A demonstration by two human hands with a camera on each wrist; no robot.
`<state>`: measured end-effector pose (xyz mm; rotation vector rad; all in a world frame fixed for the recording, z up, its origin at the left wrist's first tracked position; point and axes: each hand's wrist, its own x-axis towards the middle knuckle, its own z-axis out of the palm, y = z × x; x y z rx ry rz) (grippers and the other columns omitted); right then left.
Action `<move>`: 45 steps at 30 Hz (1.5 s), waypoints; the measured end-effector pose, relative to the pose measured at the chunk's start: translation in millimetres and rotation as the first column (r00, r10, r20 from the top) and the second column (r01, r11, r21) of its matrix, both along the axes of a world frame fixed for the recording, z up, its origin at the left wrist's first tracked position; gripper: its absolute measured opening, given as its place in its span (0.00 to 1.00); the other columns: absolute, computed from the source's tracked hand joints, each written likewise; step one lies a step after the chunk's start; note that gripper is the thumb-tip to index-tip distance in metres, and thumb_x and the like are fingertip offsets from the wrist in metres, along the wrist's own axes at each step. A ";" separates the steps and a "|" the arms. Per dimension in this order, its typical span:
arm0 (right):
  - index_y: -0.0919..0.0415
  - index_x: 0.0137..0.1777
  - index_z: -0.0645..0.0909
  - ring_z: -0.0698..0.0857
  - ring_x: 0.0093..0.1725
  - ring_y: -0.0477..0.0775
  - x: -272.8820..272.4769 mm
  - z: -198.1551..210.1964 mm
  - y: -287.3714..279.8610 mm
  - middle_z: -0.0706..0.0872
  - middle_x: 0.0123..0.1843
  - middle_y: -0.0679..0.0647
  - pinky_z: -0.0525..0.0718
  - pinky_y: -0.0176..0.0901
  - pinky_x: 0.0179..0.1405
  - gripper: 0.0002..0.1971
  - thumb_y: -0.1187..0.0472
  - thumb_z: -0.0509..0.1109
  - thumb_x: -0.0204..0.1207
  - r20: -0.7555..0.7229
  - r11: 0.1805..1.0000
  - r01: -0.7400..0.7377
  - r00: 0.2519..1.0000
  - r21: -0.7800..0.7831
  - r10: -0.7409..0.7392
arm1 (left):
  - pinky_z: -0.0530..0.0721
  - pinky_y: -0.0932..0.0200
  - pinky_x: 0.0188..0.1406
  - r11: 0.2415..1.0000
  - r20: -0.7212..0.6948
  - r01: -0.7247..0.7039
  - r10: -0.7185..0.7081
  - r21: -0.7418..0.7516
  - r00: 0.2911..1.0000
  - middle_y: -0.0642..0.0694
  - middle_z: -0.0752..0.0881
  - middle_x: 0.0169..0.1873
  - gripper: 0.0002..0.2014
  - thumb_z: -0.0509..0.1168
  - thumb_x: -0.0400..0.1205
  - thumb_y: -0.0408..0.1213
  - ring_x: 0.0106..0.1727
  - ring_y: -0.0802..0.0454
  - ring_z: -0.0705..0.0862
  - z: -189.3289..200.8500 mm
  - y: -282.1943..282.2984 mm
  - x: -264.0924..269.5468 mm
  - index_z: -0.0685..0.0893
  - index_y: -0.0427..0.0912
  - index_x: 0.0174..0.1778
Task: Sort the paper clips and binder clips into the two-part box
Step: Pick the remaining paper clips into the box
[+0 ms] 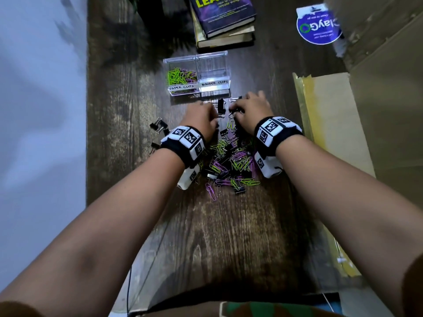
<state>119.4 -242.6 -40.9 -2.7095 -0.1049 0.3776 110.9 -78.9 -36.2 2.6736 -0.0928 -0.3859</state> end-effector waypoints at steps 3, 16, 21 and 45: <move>0.43 0.62 0.82 0.70 0.67 0.59 3.7 1.8 -7.5 0.79 0.60 0.55 0.71 0.52 0.67 0.15 0.57 0.67 0.78 0.000 0.997 0.071 0.997 -0.007 -0.071 | 0.81 0.54 0.56 0.998 -0.042 0.062 -0.062 -0.016 0.997 0.43 0.84 0.50 0.05 0.69 0.78 0.41 0.54 0.46 0.82 -6.6 -8.3 -8.2 0.85 0.46 0.48; 0.40 0.57 0.85 0.70 0.64 0.59 -0.4 11.0 6.1 0.80 0.58 0.46 0.77 0.60 0.61 0.12 0.52 0.71 0.74 -0.062 0.935 -0.330 0.944 -0.127 0.325 | 0.81 0.50 0.57 0.999 -0.062 -0.037 0.038 0.017 0.997 0.43 0.83 0.52 0.03 0.68 0.79 0.39 0.55 0.45 0.81 -9.6 15.2 -3.8 0.84 0.46 0.46; 0.52 0.56 0.86 0.72 0.62 0.60 -4.1 10.9 1.3 0.84 0.57 0.49 0.72 0.53 0.59 0.11 0.54 0.69 0.76 0.024 0.858 -0.452 0.882 -0.243 0.471 | 0.75 0.53 0.58 0.993 0.009 -0.114 0.114 0.001 0.993 0.39 0.84 0.51 0.06 0.65 0.78 0.34 0.57 0.42 0.80 -4.3 33.4 -2.1 0.82 0.41 0.49; 0.63 0.35 0.77 0.75 0.27 0.52 -10.7 22.3 0.5 0.78 0.29 0.56 0.73 0.35 0.23 0.15 0.62 0.52 0.79 -0.753 0.216 0.776 0.629 0.593 -0.192 | 0.80 0.47 0.62 0.964 -0.068 0.253 -0.248 0.077 0.966 0.41 0.79 0.56 0.12 0.67 0.80 0.39 0.59 0.44 0.77 -8.4 16.0 -56.8 0.81 0.38 0.56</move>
